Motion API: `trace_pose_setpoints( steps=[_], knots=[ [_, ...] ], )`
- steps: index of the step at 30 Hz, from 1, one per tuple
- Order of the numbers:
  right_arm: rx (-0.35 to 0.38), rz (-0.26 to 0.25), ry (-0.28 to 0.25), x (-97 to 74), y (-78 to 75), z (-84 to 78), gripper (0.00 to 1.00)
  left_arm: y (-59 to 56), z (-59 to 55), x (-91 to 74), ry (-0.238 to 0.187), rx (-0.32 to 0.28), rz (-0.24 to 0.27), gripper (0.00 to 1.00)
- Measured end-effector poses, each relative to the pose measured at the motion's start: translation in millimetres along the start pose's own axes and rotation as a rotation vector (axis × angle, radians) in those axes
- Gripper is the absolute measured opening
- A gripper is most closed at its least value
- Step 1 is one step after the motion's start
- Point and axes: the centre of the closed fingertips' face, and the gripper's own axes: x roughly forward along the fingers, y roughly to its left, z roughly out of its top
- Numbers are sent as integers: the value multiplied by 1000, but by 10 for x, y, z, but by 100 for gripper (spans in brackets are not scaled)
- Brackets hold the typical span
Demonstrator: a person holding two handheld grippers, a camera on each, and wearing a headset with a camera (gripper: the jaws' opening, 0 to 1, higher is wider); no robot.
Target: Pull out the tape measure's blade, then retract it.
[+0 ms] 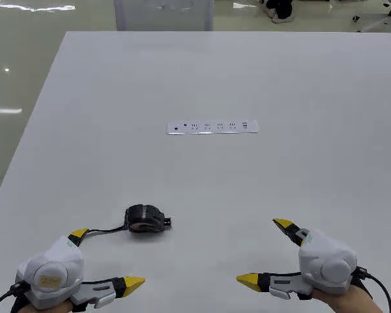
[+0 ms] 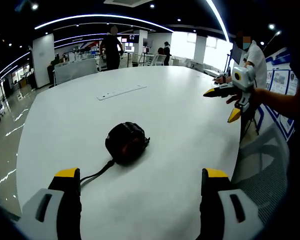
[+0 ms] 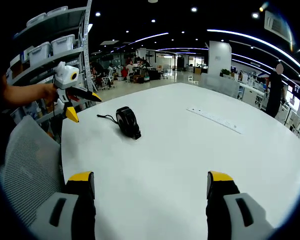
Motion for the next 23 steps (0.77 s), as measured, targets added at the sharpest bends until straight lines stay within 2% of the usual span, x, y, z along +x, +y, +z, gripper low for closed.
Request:
trace_pose_setpoints(
  steps=[12,23],
  knots=[
    [-2,-3,-4,-13,-9,2,95,62,-38,4,-4,2,7,99],
    [1,-6,4,-52,-9,-33,95,39,-49,33,-4,8,2,99]
  ],
)
